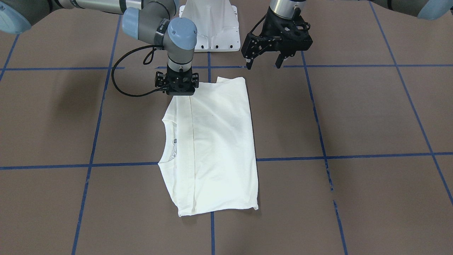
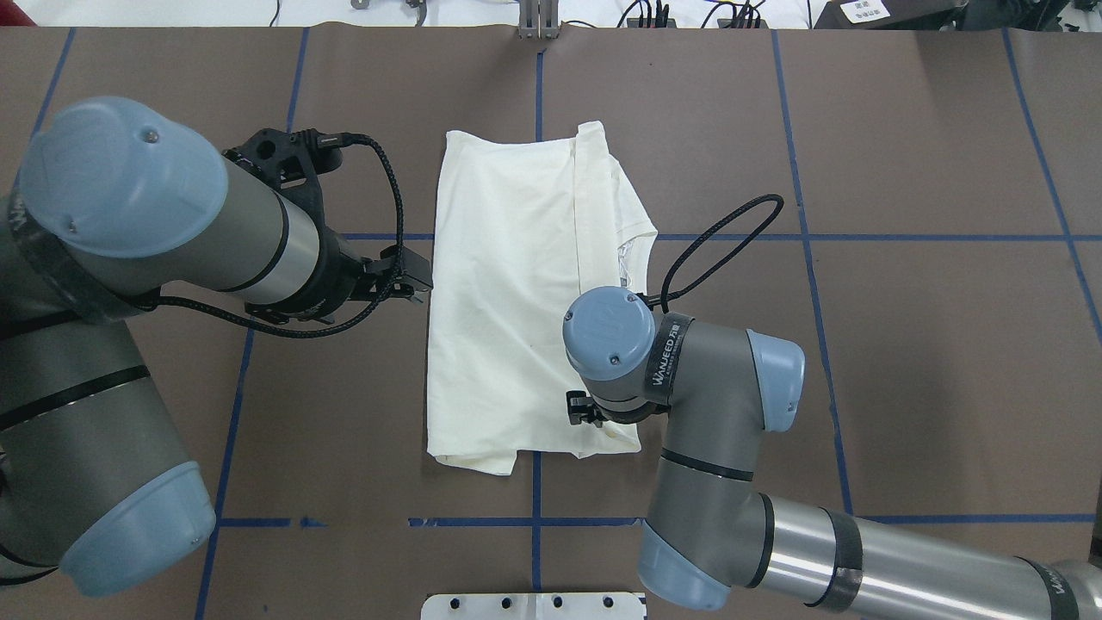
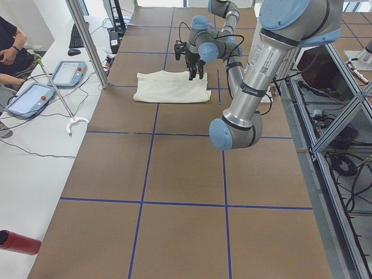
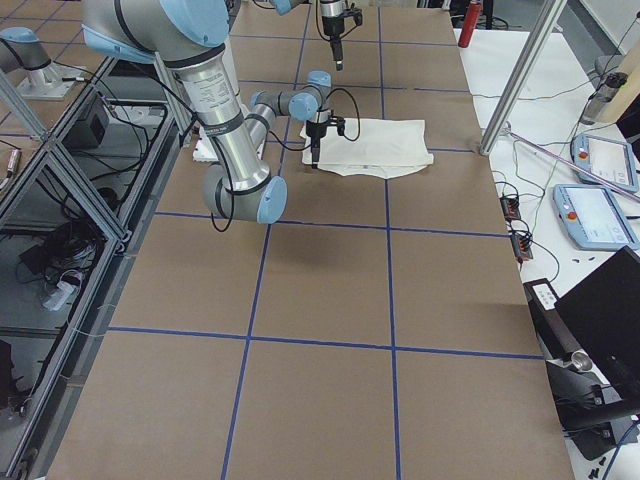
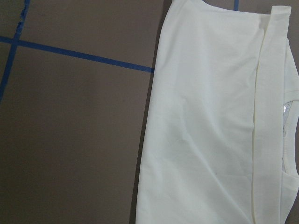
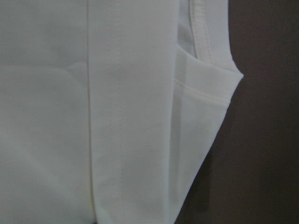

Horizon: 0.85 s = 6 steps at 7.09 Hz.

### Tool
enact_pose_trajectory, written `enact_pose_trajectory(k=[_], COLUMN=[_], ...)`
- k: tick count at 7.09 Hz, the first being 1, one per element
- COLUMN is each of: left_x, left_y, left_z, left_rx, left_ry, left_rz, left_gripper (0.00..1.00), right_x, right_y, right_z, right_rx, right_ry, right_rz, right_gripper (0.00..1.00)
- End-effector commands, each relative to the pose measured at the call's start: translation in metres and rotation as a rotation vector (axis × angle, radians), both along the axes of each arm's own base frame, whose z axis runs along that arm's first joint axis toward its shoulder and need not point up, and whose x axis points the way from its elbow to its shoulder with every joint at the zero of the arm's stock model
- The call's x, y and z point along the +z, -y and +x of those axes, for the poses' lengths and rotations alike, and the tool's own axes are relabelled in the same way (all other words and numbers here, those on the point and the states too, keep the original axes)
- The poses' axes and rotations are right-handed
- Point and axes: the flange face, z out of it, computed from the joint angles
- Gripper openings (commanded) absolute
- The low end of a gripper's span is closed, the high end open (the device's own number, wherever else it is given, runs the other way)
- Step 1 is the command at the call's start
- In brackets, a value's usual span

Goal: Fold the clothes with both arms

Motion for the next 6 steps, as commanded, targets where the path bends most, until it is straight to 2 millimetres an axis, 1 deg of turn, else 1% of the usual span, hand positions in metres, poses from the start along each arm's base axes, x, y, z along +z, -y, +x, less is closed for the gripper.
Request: enact_pose_trajectory(k=[1, 3, 5, 6], left_x=[0.0, 0.0, -0.001, -0.002], left_y=[0.0, 0.0, -0.001, -0.002], left_z=[0.001, 0.001, 0.001, 0.003], left_rx=[0.0, 0.001, 0.001, 0.002], left_ry=[0.0, -0.001, -0.003, -0.01], left_rz=[-0.001, -0.001, -0.002, -0.004], left_gripper=[1.0, 1.0, 1.0, 1.0], right_x=[-0.002, -0.012, -0.01, -0.003], right_y=[-0.001, -0.002, -0.007, -0.007], right_z=[-0.001, -0.004, -0.008, -0.008], right_rx=[-0.005, -0.017, -0.025, -0.024], right_ry=[0.005, 0.024, 0.016, 0.003], right_rz=[-0.002, 0.001, -0.001, -0.004], right_gripper=[1.0, 1.0, 1.0, 1.0])
